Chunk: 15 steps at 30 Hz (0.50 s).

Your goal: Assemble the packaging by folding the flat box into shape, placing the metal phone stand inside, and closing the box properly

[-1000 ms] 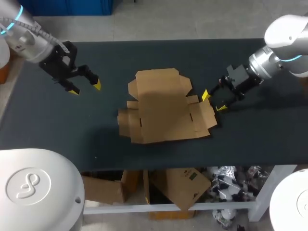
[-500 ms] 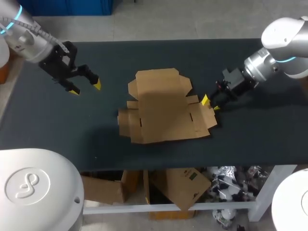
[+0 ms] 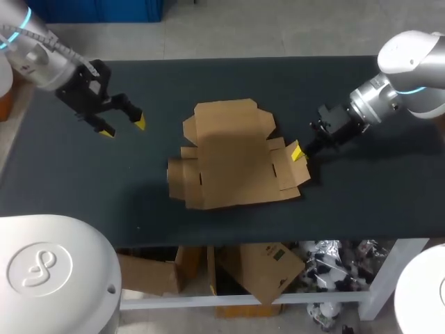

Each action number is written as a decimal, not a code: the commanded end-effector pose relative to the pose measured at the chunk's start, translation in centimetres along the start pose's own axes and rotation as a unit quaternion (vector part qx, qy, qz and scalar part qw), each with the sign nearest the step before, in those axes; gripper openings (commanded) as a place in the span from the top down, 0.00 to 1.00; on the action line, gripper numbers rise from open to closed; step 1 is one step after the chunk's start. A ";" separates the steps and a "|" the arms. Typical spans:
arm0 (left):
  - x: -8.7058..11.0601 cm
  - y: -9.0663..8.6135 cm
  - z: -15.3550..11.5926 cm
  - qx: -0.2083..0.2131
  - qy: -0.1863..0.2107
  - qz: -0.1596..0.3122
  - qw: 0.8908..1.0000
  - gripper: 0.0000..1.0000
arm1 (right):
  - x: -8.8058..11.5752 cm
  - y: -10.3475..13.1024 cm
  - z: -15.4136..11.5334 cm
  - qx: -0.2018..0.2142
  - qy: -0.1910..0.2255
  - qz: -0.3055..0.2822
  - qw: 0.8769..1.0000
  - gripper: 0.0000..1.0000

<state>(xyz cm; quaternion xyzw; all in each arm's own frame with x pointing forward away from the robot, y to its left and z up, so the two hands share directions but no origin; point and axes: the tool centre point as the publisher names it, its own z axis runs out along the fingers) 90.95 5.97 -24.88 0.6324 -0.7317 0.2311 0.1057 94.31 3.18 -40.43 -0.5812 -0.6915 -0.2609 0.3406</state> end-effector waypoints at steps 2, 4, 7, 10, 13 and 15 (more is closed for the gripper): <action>0.0 0.4 -0.4 0.002 0.000 0.000 1.000 0.00 | -0.3 -1.5 -0.4 -0.011 0.012 -0.006 1.000 1.00; 0.0 0.5 -0.4 0.002 -0.001 0.000 1.000 0.00 | -0.3 -2.0 -0.5 -0.015 0.015 -0.008 1.000 1.00; 0.1 0.6 -0.3 0.001 -0.001 0.001 1.000 0.00 | -0.2 -2.7 -0.6 -0.022 0.021 -0.009 0.999 1.00; 0.2 0.7 -0.1 0.000 -0.001 0.002 1.000 0.00 | 0.0 -3.2 -0.4 -0.026 0.023 -0.008 0.999 1.00; 0.3 0.7 -0.1 -0.001 -0.001 0.003 1.000 0.00 | 0.2 -3.7 -0.3 -0.036 0.023 -0.006 0.999 1.00; 0.3 0.7 0.0 -0.001 0.000 0.003 1.000 0.00 | 0.3 -4.0 -0.2 -0.040 0.022 -0.005 0.999 1.00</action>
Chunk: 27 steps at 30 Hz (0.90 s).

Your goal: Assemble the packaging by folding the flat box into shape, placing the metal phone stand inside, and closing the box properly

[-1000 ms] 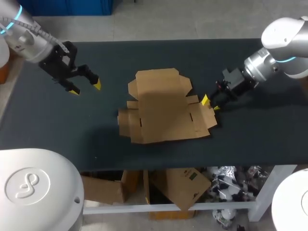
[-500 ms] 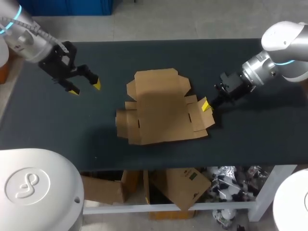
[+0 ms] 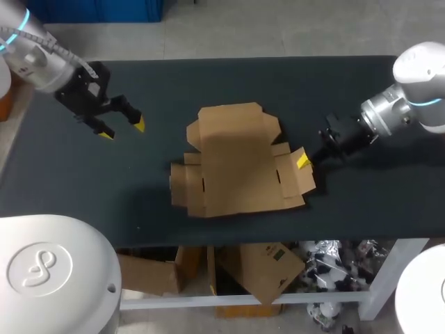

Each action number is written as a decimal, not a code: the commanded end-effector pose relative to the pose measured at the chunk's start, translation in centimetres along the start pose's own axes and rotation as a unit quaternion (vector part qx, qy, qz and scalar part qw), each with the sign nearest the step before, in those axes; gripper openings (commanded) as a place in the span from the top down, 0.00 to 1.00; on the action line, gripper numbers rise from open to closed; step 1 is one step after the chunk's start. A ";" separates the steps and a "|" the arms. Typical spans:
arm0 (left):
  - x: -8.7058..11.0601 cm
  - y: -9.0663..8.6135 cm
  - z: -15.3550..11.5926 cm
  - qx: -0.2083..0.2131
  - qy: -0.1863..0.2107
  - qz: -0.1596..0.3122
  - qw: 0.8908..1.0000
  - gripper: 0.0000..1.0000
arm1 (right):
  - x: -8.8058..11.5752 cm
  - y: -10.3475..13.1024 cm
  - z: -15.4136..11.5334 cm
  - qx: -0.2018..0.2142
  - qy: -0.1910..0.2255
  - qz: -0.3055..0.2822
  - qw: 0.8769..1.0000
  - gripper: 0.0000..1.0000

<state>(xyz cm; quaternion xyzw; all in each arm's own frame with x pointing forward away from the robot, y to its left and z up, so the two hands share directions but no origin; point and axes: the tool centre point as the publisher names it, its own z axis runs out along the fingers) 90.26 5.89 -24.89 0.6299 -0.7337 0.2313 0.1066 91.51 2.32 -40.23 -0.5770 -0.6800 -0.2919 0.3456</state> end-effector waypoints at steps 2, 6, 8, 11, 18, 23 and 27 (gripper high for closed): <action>0.2 0.0 0.0 0.000 -0.001 0.001 1.000 0.00 | 0.2 -1.3 0.3 -0.024 -0.004 0.008 1.000 1.00; 0.2 0.1 0.1 -0.002 -0.001 0.002 1.000 0.00 | 0.0 -1.5 0.6 -0.024 0.000 0.010 1.000 1.00; 0.2 0.1 0.1 -0.002 -0.001 0.003 1.000 0.00 | 0.0 -1.5 0.6 -0.024 0.001 0.011 1.000 1.00; 0.2 0.1 0.1 -0.002 -0.001 0.002 1.000 0.00 | 0.0 -1.5 0.7 -0.023 0.003 0.012 1.000 1.00; 0.1 0.1 0.1 -0.002 0.000 0.000 1.000 0.00 | 0.1 -1.5 0.8 -0.020 0.006 0.011 1.000 1.00; 0.1 0.1 0.1 -0.002 0.001 0.000 1.000 0.00 | 0.1 -1.6 0.8 -0.019 0.004 0.012 1.000 1.00; 0.1 0.1 0.1 -0.002 0.002 0.000 1.000 0.00 | 0.0 -1.7 0.9 -0.018 0.003 0.015 1.000 1.00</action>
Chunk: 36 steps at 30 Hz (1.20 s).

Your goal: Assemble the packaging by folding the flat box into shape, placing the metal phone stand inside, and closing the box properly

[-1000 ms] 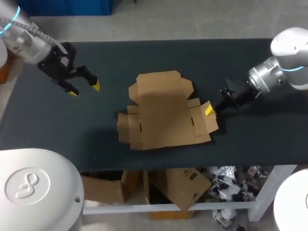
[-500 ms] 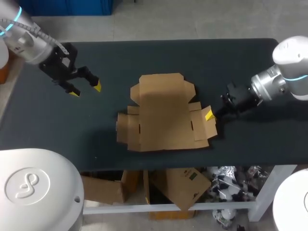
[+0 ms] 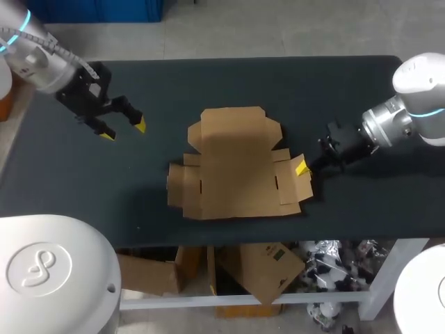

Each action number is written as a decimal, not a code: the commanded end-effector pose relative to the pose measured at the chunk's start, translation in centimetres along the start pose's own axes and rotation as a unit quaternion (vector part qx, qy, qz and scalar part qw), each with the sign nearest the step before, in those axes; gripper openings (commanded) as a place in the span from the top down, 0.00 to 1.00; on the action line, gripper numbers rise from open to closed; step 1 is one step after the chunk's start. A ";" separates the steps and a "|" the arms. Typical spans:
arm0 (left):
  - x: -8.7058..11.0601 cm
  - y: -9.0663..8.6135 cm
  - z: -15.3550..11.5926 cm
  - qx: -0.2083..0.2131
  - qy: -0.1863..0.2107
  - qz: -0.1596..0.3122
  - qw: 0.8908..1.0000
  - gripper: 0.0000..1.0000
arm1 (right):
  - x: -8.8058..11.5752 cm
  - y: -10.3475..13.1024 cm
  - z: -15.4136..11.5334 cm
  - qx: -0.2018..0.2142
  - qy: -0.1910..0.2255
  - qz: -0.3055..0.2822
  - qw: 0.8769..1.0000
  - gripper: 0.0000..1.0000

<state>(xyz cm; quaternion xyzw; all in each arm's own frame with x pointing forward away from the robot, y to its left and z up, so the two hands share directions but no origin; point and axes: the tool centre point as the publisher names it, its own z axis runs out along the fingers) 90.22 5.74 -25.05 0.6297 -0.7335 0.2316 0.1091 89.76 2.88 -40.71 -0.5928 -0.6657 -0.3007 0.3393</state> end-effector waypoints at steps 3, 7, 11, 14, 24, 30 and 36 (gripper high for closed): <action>0.0 0.1 0.0 -0.001 -0.001 0.000 1.000 0.00 | -0.1 -0.1 0.1 0.001 0.003 0.002 1.000 0.91; 0.0 0.0 -0.1 -0.001 0.000 0.001 1.000 0.00 | -0.1 -0.2 0.1 0.000 0.005 0.003 1.000 0.22; 0.0 -0.1 -0.2 0.000 0.000 0.001 1.000 0.00 | -0.1 -0.4 -0.9 -0.009 0.004 0.005 1.000 0.00; 0.1 -0.3 -0.4 0.001 0.000 0.002 1.000 0.00 | 0.3 -0.5 -2.0 -0.015 -0.006 0.000 1.000 0.00; 0.5 -1.3 -0.9 -0.005 0.026 0.026 0.999 0.00 | 1.7 0.0 -7.2 -0.048 -0.037 -0.026 0.998 0.00; 0.4 -1.8 -0.6 -0.015 0.051 0.047 0.997 0.00 | 2.0 0.5 -9.7 -0.076 -0.052 -0.038 0.995 0.11; 0.4 -2.0 0.3 -0.023 0.057 0.058 0.996 0.00 | 2.2 1.3 -10.8 -0.094 -0.062 -0.050 0.992 0.38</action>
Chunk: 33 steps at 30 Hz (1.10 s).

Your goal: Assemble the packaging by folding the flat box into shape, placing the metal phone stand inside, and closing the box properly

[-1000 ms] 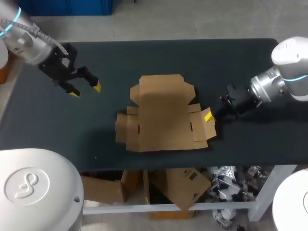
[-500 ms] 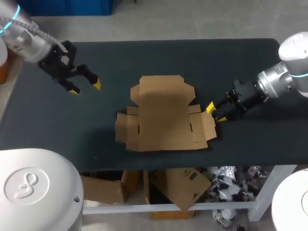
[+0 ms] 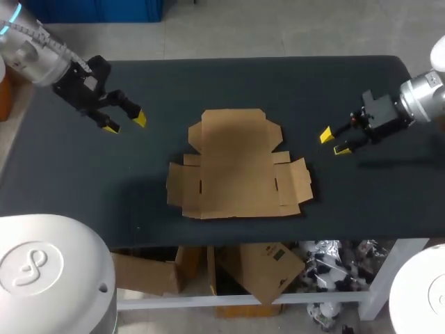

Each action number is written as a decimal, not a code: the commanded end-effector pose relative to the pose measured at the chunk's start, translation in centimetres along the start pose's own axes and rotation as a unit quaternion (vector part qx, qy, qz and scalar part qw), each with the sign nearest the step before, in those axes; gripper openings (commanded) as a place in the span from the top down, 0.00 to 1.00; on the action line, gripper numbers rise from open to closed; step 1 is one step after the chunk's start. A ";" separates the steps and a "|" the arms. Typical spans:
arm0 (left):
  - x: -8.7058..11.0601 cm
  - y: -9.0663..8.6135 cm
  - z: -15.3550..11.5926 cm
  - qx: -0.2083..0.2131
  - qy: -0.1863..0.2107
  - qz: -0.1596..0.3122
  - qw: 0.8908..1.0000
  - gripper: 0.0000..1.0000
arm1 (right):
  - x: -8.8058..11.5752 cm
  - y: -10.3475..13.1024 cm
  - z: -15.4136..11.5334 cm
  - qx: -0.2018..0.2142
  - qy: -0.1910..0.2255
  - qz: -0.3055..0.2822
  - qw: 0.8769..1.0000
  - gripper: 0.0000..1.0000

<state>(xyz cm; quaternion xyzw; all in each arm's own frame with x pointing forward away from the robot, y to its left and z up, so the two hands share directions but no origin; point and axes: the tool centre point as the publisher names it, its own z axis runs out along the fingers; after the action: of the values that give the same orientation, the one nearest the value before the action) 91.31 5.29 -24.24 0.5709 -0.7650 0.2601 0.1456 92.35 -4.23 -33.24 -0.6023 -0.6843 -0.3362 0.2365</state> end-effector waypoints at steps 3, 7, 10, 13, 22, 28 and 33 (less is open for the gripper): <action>-0.5 -1.0 0.7 -0.009 0.004 0.002 1.000 0.60 | 0.5 0.1 -0.8 -0.017 -0.008 -0.009 1.000 0.51; -0.5 -1.2 0.9 -0.007 0.004 0.003 1.000 1.00 | 0.5 0.7 -1.1 -0.025 -0.010 -0.016 1.000 0.77; -0.7 -1.2 1.1 0.007 -0.002 -0.004 1.000 1.00 | 0.5 1.1 -1.1 -0.032 -0.013 -0.020 0.999 1.00; -0.8 -1.1 1.6 0.017 -0.010 -0.007 1.000 1.00 | 0.5 1.3 -1.0 -0.040 -0.011 -0.025 0.999 1.00; -1.5 -1.2 2.1 0.022 -0.006 -0.009 1.000 1.00 | 0.4 1.4 -0.8 -0.052 -0.016 -0.026 0.998 1.00; -1.5 -1.2 2.1 0.022 -0.006 -0.009 1.000 1.00 | 0.4 1.4 -0.8 -0.052 -0.016 -0.026 0.998 1.00; -1.5 -1.2 2.1 0.022 -0.006 -0.009 1.000 1.00 | 0.4 1.4 -0.8 -0.052 -0.016 -0.026 0.998 1.00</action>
<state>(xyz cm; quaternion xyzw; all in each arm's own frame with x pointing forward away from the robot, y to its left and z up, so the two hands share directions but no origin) 93.17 5.04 -26.46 0.5819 -0.7550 0.2723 0.1314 93.73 -4.41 -32.20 -0.6018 -0.6849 -0.3668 0.1850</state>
